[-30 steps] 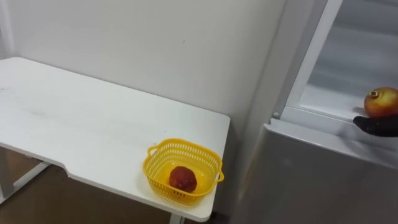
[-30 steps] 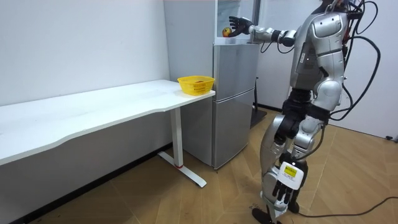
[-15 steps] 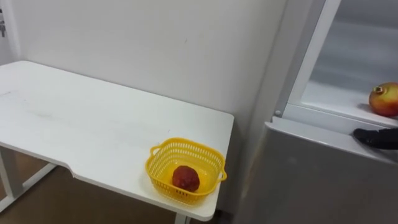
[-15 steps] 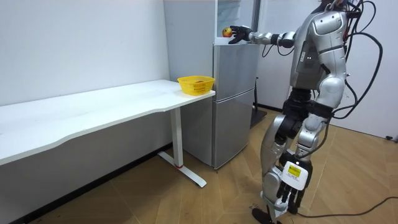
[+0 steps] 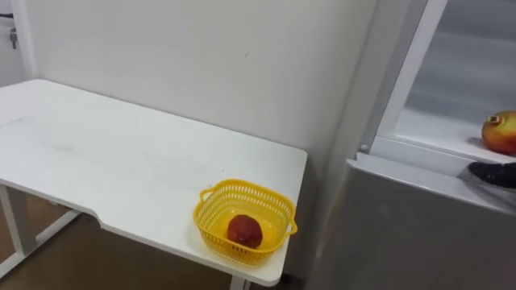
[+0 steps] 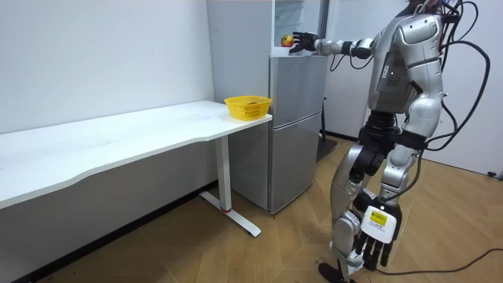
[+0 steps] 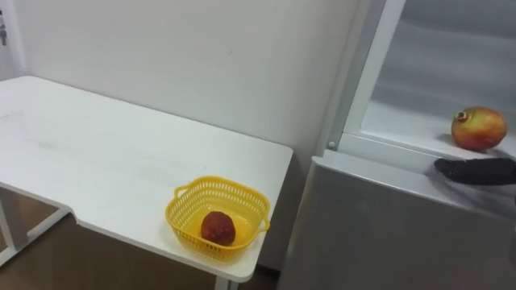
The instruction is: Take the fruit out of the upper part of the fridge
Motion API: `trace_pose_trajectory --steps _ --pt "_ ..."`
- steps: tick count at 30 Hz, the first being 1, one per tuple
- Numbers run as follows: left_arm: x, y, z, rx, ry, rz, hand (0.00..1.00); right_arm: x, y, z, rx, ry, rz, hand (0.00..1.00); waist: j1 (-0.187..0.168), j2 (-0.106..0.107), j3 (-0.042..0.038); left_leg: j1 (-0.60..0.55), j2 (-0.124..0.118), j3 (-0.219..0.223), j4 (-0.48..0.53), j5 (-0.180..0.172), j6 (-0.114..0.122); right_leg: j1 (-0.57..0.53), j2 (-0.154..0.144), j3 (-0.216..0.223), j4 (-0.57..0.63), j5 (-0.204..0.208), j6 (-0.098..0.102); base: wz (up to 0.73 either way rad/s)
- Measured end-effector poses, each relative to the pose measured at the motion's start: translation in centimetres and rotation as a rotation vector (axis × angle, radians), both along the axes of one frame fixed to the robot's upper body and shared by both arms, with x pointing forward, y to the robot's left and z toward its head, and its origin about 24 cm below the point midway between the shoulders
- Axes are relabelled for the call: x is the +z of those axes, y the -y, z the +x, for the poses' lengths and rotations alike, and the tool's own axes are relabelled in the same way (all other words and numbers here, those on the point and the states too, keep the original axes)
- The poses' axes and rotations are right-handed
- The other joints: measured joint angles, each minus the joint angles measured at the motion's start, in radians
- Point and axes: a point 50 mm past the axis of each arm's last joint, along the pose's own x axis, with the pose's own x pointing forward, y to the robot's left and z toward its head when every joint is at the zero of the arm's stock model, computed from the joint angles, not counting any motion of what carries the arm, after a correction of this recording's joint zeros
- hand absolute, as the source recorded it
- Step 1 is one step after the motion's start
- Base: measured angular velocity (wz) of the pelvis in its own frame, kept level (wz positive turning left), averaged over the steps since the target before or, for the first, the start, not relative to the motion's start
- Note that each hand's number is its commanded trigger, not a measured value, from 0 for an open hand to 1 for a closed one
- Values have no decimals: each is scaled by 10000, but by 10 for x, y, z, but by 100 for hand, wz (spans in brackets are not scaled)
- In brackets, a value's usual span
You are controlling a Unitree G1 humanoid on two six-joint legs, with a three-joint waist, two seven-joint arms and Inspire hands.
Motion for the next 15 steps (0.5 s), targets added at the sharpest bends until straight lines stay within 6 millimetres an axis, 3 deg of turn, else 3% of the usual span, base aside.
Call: trace_pose_trajectory --steps 4,15 --pt "0 0 0 -5 14 25 0 2 0 0 47 228 288 0 -19 33 -8 14 -79 -7 -5 30 0 25 -57 10 -8 -109 -153 2" --pt "0 -1 -1 45 -91 99 0 3 2 -1 21 415 647 0 -5 28 -1 48 -108 -10 -59 67 9 36 -75 56 -16 -164 -167 1"
